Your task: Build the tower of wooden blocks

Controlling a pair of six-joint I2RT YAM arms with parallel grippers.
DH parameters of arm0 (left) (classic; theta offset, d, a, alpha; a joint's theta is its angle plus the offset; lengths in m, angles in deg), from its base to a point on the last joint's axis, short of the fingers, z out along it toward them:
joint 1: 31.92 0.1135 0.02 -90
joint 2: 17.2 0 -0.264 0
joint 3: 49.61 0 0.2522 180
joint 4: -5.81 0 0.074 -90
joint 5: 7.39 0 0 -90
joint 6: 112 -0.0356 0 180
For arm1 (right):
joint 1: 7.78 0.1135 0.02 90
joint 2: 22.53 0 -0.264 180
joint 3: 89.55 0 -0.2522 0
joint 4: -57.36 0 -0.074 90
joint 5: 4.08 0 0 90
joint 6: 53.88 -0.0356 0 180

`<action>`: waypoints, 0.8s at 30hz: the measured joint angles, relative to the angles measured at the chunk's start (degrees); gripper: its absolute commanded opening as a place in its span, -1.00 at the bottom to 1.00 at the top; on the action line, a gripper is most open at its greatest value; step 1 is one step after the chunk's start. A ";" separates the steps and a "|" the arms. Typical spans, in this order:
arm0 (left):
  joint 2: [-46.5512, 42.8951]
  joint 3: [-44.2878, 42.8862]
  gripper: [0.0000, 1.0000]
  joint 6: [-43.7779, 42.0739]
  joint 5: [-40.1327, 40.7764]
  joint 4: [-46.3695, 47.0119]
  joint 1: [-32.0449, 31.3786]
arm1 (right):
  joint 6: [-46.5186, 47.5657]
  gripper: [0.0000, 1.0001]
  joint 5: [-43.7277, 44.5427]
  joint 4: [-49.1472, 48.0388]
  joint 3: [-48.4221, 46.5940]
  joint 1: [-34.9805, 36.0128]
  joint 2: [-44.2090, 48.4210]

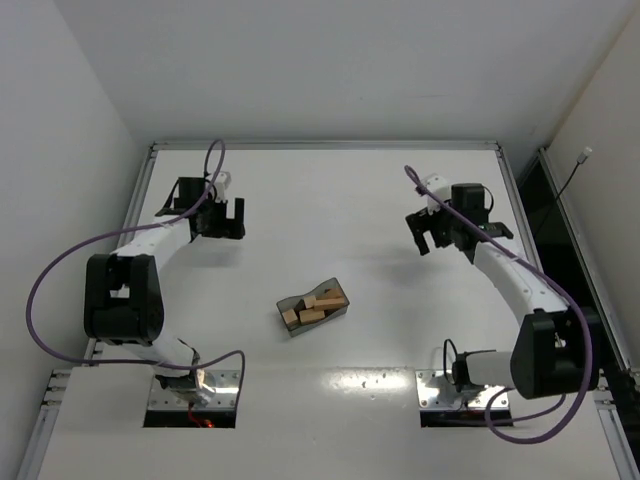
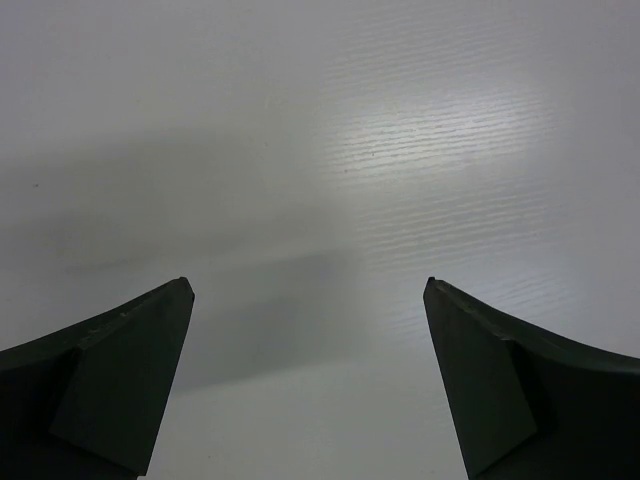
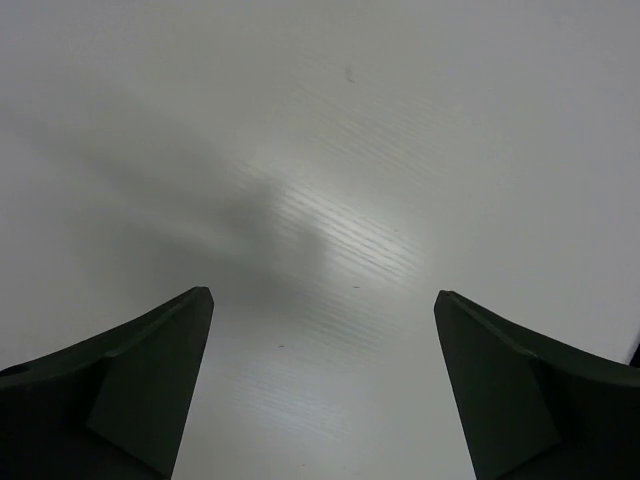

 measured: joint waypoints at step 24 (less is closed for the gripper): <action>2.08 -0.02 1.00 -0.22 -1.42 -1.46 0.39 | 24.70 -0.06 -13.77 12.28 -1.62 49.31 1.42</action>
